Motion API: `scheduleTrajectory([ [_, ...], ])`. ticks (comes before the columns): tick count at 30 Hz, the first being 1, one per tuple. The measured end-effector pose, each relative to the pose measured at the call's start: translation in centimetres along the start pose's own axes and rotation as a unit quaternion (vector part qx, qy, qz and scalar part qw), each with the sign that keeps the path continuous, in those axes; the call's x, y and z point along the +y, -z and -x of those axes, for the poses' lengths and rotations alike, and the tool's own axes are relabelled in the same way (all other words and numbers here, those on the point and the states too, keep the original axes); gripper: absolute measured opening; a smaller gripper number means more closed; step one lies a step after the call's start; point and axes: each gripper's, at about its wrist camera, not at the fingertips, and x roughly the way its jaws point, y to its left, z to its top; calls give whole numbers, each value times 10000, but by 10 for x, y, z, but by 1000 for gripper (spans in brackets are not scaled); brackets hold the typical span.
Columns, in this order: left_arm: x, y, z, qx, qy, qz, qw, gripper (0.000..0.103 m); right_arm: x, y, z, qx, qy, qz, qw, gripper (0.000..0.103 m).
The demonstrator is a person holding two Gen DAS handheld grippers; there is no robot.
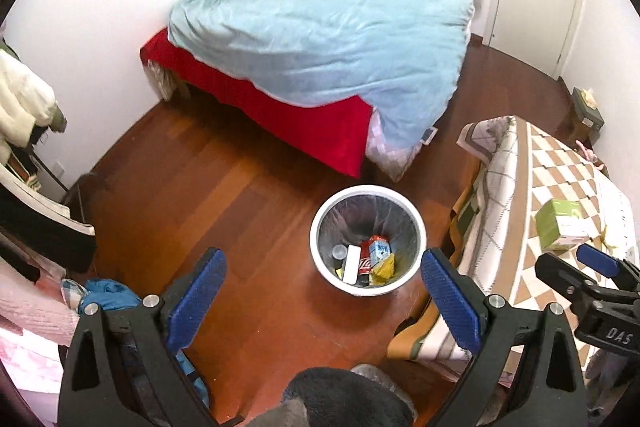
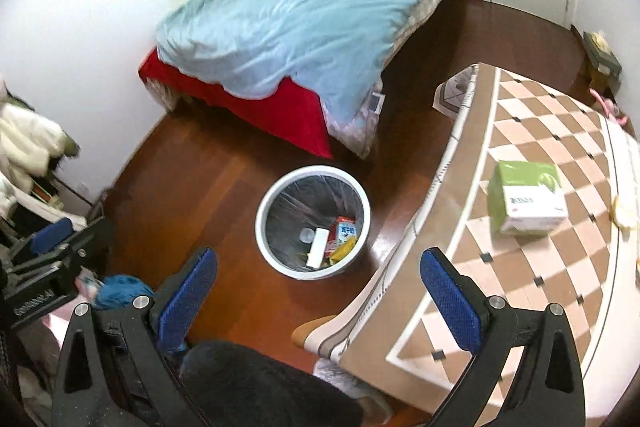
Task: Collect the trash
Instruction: 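Move both open tools back over the table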
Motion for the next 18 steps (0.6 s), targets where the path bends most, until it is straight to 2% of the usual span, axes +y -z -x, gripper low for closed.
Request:
scheduleTrajectory([
  [5, -44, 1, 13, -142, 308, -263, 9991, 100, -51, 16, 38, -155, -112, -673, 9975, 102],
  [10, -135, 3, -2, -90, 537, -1155, 9918, 100, -130, 37, 55, -194, 292, -1407, 9894, 103],
  [14, -224, 7, -29, 177, 697, -2025, 9766, 100, -214, 61, 68, -155, 911, -2227, 9705, 103],
  [18, -296, 3, -68, 742, 970, -2240, 9669, 100, -287, 80, 72, -164, 1327, -2925, 9469, 103],
])
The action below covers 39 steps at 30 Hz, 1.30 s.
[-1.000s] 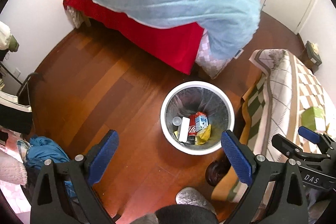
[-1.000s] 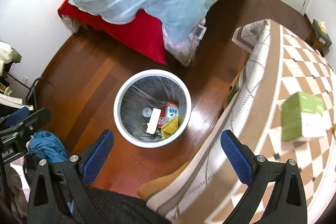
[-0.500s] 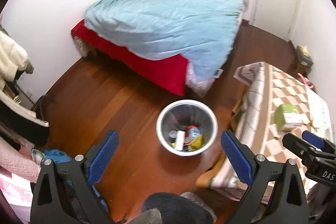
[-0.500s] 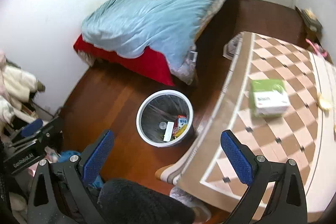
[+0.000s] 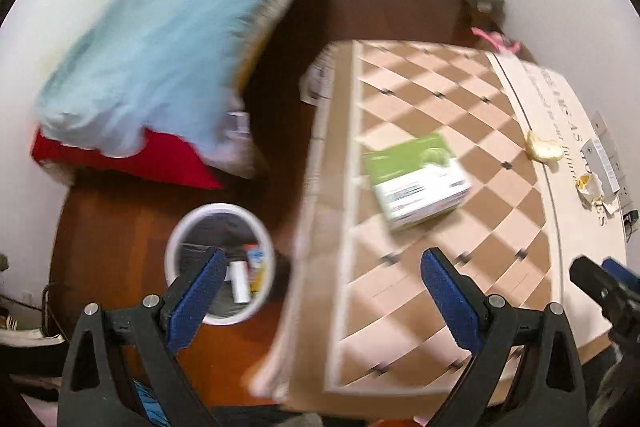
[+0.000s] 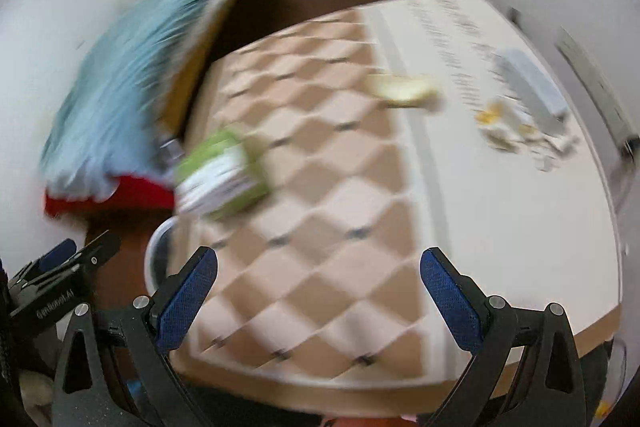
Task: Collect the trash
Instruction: 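Move both open tools back over the table, then grasp the orange peel with the right tool while the left tool grasps the green medicine box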
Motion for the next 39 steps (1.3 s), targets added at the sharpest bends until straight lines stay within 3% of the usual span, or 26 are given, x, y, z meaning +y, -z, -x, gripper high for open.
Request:
scheduleTrajectory([
  [4, -40, -33, -37, 266, 78, -214, 9994, 100, -46, -31, -20, 23, 93, -509, 9987, 103],
  [7, -61, -47, -59, 434, -170, -565, 9973, 100, -63, -69, -46, 56, 157, -618, 9979, 103],
  [13, -59, -59, -86, 789, 198, 92, 9966, 102, -71, -130, -99, 21, 276, -748, 9968, 98],
  [15, -61, -63, -90, 836, 295, 260, 9957, 102, -71, -147, -119, 21, 392, -776, 9962, 79],
  [16, -62, -65, -93, 880, 364, 360, 9948, 102, -71, -151, -126, 31, 419, -787, 9960, 74],
  [18, -65, -67, -98, 984, 495, 515, 9926, 101, -70, -156, -135, 37, 458, -779, 9959, 48],
  [20, -70, -69, -103, 1083, 594, 623, 9904, 100, -67, -155, -138, -73, 509, -700, 9962, 37],
  [21, -71, -69, -102, 1036, 543, 637, 9911, 99, -66, -155, -139, -95, 494, -635, 9967, 17],
  [22, -73, -70, -100, 976, 496, 622, 9920, 99, -67, -155, -141, -67, 430, -609, 9972, 13],
  [24, -75, -70, -99, 907, 459, 603, 9930, 97, -67, -149, -138, -102, 370, -576, 9976, 12],
  [26, -74, -70, -93, 700, 430, 635, 9946, 89, -67, -143, -132, -131, 346, -520, 9980, 12],
  [28, -71, -72, -86, 519, 411, 605, 9960, 72, -69, -137, -125, -158, 304, -498, 9982, 11],
  [31, -67, -73, -74, 385, 486, 566, 9965, 59, -71, -128, -113, -166, 226, -485, 9984, 11],
  [36, -59, -68, -79, 536, 769, 365, 9949, 67, -69, -112, -94, -134, 144, -412, 9990, 11],
  [39, -35, -57, -87, 739, 1047, 709, 9892, 69, -69, -105, -87, -170, 195, -321, 9991, 11],
])
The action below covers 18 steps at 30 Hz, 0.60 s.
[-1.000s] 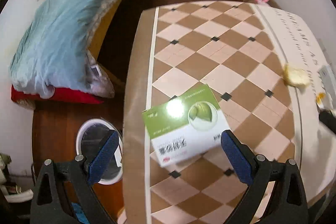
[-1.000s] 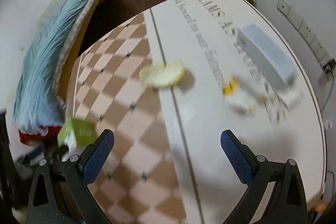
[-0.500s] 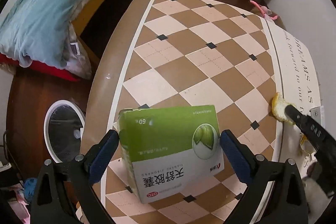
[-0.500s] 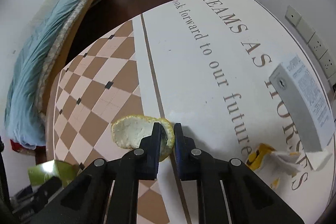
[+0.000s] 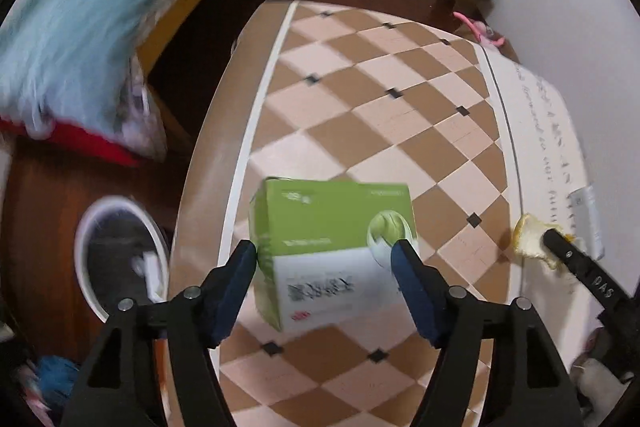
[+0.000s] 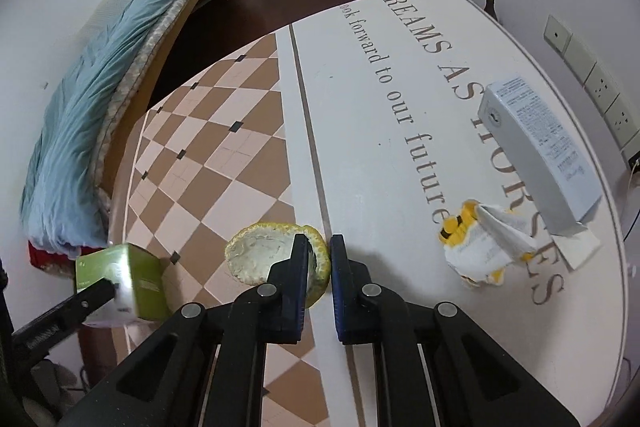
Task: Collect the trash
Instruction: 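Grasp the orange peel with the right tool while the left tool grasps the green medicine box, then carry the orange peel and green box with both tools over the bin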
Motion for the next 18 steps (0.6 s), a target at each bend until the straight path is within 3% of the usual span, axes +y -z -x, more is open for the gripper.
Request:
scheduleTrajectory([
  [4, 22, 4, 9, 98, 169, 479, 9987, 67, -3, 4, -4, 75, -56, -93, 9999, 11],
  [8, 13, -1, 9, 130, 138, 536, 9984, 67, 1, 8, -15, 186, -105, -164, 9996, 11],
  [9, 9, -3, 6, 167, 109, 495, 9986, 70, 2, 10, -18, 224, -106, -176, 9995, 11],
  [10, 4, -5, 1, 209, 47, 388, 9990, 85, 2, 11, -20, 243, -90, -177, 9995, 11],
  [11, -2, -7, -6, 286, -12, 282, 9992, 89, 2, 12, -21, 251, -81, -189, 9995, 11],
  [14, -11, -9, -27, 558, -179, 159, 9982, 91, 0, 12, -22, 273, -85, -229, 9993, 11],
  [18, -15, -6, -41, 595, -452, 145, 9971, 90, -1, 12, -22, 284, -65, -189, 9994, 11],
])
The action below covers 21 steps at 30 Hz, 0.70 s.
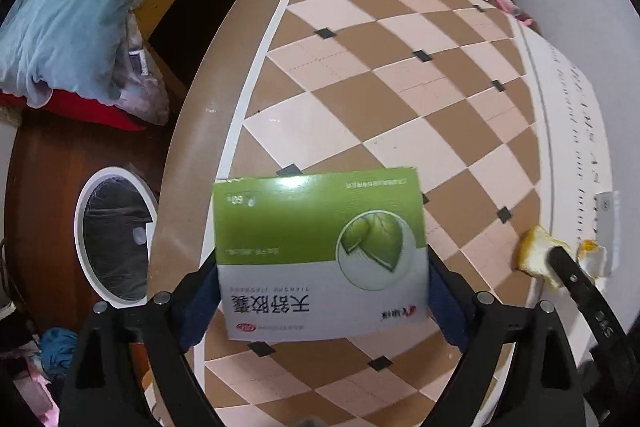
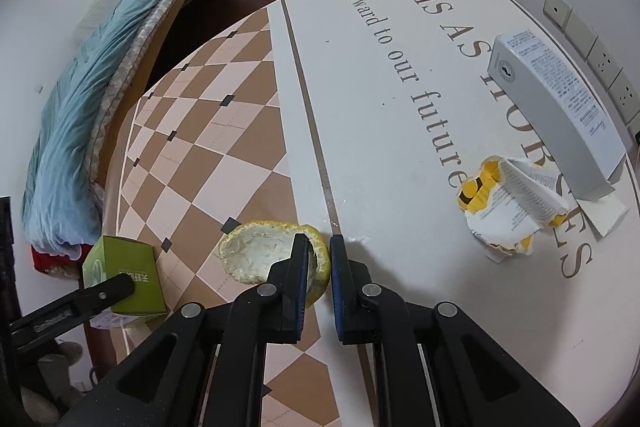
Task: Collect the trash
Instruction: 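Carry the orange peel and green box with both tools over the bin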
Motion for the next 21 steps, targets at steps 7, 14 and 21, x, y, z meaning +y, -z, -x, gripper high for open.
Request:
scheduleTrajectory([
  [7, -4, 13, 23, -610, -327, -231, 9973, 88, -3, -2, 8, -80, 107, 170, 9998, 11],
  [14, 3, 21, 88, -1409, -214, -274, 9894, 88, 12, -1, 37, -250, 28, 479, 9985, 11],
  [21, 50, 35, 149, -2024, -171, -161, 9790, 88, 76, 10, 79, -496, -236, 1186, 9914, 11],
])
